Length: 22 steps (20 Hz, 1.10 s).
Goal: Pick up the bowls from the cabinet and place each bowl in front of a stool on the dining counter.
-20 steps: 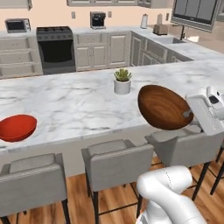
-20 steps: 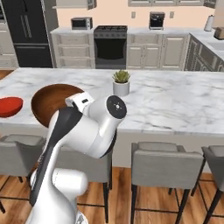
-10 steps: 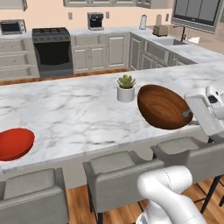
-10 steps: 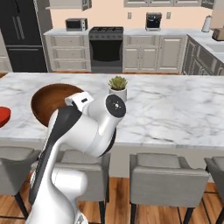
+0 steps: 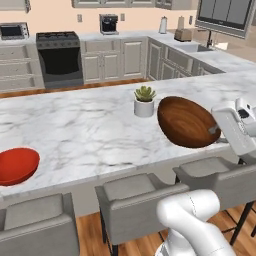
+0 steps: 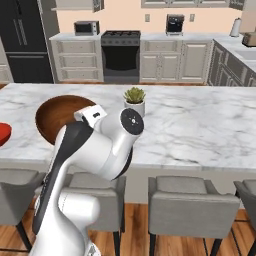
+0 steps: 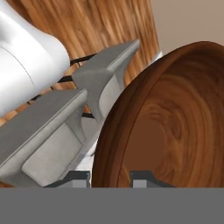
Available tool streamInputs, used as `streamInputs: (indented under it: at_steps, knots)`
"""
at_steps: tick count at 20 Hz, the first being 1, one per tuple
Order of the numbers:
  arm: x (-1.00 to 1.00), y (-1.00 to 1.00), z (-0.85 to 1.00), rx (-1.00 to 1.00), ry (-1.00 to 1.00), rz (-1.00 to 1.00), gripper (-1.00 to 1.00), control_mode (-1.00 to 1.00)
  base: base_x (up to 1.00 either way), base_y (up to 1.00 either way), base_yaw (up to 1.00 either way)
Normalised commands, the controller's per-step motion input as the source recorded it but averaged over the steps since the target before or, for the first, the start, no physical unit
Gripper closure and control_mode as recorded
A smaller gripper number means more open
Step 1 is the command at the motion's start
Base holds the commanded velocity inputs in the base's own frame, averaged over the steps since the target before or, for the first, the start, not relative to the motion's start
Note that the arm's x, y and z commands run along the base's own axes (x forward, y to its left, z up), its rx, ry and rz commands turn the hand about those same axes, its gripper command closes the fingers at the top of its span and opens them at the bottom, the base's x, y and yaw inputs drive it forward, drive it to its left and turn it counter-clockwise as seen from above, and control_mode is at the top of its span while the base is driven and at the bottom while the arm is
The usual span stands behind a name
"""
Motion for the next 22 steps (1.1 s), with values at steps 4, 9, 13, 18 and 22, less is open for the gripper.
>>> streamInputs:
  at_steps: [4, 9, 13, 18, 22]
  knots:
    - [0.00, 0.00, 0.00, 0.00, 0.00, 0.00, 1.00, 1.00, 0.43, 0.01, 0.00]
    - [0.74, 0.06, 0.00, -0.03, 0.12, 0.00, 1.00, -1.00, 0.00, 0.00, 0.00]
    - [0.81, 0.01, -0.04, -0.02, 0.12, 0.00, 1.00, -1.00, 0.00, 0.00, 0.00]
    - [0.98, 0.22, -0.50, -0.09, 0.09, 0.00, 1.00, -1.00, 0.00, 0.00, 0.00]
    - [0.97, 0.34, -0.68, -0.02, 0.01, 0.00, 1.00, -1.00, 0.00, 0.00, 0.00]
